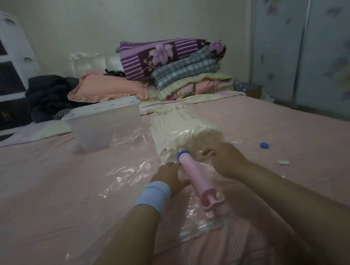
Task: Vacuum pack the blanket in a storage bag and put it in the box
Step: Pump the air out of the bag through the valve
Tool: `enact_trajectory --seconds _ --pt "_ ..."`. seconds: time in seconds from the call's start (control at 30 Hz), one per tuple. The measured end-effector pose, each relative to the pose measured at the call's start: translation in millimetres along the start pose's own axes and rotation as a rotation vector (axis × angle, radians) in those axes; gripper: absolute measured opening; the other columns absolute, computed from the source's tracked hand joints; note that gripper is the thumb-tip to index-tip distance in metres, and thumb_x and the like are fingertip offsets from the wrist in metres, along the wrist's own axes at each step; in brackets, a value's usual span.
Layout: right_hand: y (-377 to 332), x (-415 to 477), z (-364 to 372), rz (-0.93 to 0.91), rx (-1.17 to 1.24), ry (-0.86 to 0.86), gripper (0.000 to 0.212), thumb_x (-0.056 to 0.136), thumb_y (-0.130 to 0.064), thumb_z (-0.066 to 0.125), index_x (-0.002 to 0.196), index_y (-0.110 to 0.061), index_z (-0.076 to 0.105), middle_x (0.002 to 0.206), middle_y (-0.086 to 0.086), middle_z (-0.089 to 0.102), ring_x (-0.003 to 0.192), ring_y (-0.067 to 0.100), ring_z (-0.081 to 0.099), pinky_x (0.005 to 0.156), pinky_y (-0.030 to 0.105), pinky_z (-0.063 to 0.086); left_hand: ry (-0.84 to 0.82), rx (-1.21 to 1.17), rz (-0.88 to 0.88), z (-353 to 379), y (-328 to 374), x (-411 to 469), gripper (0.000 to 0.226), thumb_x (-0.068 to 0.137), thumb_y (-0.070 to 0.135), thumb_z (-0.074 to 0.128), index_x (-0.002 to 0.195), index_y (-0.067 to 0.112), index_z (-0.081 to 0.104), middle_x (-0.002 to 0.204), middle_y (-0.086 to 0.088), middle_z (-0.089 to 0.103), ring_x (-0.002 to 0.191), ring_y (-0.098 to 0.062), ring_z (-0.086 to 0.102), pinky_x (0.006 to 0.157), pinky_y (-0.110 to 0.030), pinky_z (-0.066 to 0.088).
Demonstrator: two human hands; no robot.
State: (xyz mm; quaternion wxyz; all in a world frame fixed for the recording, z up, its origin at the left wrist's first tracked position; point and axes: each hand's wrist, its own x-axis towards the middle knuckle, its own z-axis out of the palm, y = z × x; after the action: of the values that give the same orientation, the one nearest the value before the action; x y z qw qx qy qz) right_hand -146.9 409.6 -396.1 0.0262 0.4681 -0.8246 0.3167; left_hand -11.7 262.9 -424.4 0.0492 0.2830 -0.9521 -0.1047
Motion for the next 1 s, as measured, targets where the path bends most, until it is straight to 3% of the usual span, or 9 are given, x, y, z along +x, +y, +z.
enact_trajectory --seconds 0.1,0.2,0.3,0.43,0.5,0.6,0.7,0.9,1.0 --pt "52 -8 14 0.007 -0.259 -0.307 0.060 0.095 -0.024 0.052 0.151 -0.040 0.038 0.163 0.000 0.029 0.149 0.022 0.027 0.118 0.045 0.030 -0.064 0.003 -0.035 17 2 8 0.104 0.067 0.064 0.070 0.151 0.025 0.021 0.150 -0.004 0.036 0.135 -0.028 0.039 0.109 -0.047 0.037" --pt "74 -21 17 0.188 -0.349 -0.502 0.073 0.097 -0.061 0.044 0.159 -0.040 0.012 0.169 0.003 -0.003 0.155 0.024 0.006 0.123 0.050 0.014 -0.175 0.079 -0.039 29 -10 11 0.124 0.070 0.071 0.066 0.155 0.016 -0.004 0.162 -0.009 0.005 0.149 -0.029 0.008 0.120 -0.048 0.015" --pt "67 -19 10 0.203 -0.451 -0.572 0.079 0.087 -0.072 0.046 0.155 -0.043 0.022 0.166 0.006 0.017 0.146 0.031 0.031 0.117 0.050 0.030 -0.334 0.190 -0.111 28 -19 7 0.131 0.064 0.083 0.059 0.152 0.023 -0.018 0.160 -0.008 -0.022 0.146 -0.034 -0.020 0.119 -0.055 -0.001" --pt "51 -12 -4 0.155 -0.492 -0.604 0.071 0.078 -0.065 0.063 0.138 -0.029 0.047 0.136 0.007 0.054 0.116 0.028 0.056 0.097 0.041 0.048 -0.361 0.188 -0.157 29 -22 11 0.152 0.032 0.094 0.056 0.147 0.037 -0.025 0.158 -0.006 -0.026 0.144 -0.035 -0.026 0.117 -0.061 0.001" --pt "46 -12 -3 0.116 -0.532 -0.532 0.076 0.081 -0.061 0.066 0.145 -0.028 0.040 0.139 0.007 0.053 0.122 0.027 0.054 0.098 0.040 0.046 -0.243 0.121 -0.065 20 -13 11 0.145 0.044 0.081 0.072 0.150 0.038 -0.018 0.159 0.001 -0.021 0.147 -0.031 -0.019 0.118 -0.060 0.000" --pt "37 -9 5 -0.009 -0.440 -0.367 0.095 0.075 -0.063 0.070 0.153 -0.036 0.025 0.149 0.001 0.046 0.131 0.024 0.050 0.100 0.041 0.042 0.050 0.052 0.186 3 7 9 0.126 0.049 0.065 0.083 0.151 0.037 0.013 0.159 0.004 0.011 0.146 -0.024 0.015 0.119 -0.047 0.021" --pt "30 -5 3 -0.256 -0.373 -0.245 0.090 0.077 -0.054 0.074 0.152 -0.042 0.026 0.154 -0.007 0.039 0.134 0.019 0.046 0.101 0.038 0.044 0.088 -0.073 0.307 -1 17 12 0.095 0.052 0.055 0.086 0.134 0.046 0.040 0.145 0.008 0.039 0.130 -0.020 0.041 0.109 -0.042 0.039" --pt "30 -1 -20 -0.219 0.098 -0.043 0.060 0.081 -0.051 0.076 0.136 -0.043 0.052 0.126 -0.014 0.063 0.095 0.010 0.066 0.085 0.039 0.057 0.273 -0.580 0.299 -18 25 12 0.050 0.070 0.033 0.082 0.115 0.043 0.062 0.113 0.018 0.064 0.101 -0.006 0.061 0.093 -0.026 0.051" --pt "16 6 -22 -0.270 0.223 0.163 0.063 0.088 -0.041 0.073 0.144 -0.036 0.044 0.122 -0.010 0.063 0.078 0.006 0.062 0.072 0.030 0.057 0.409 -0.749 0.293 -27 38 13 0.044 0.074 0.030 0.080 0.114 0.039 0.062 0.105 0.015 0.068 0.096 -0.004 0.063 0.089 -0.027 0.053"
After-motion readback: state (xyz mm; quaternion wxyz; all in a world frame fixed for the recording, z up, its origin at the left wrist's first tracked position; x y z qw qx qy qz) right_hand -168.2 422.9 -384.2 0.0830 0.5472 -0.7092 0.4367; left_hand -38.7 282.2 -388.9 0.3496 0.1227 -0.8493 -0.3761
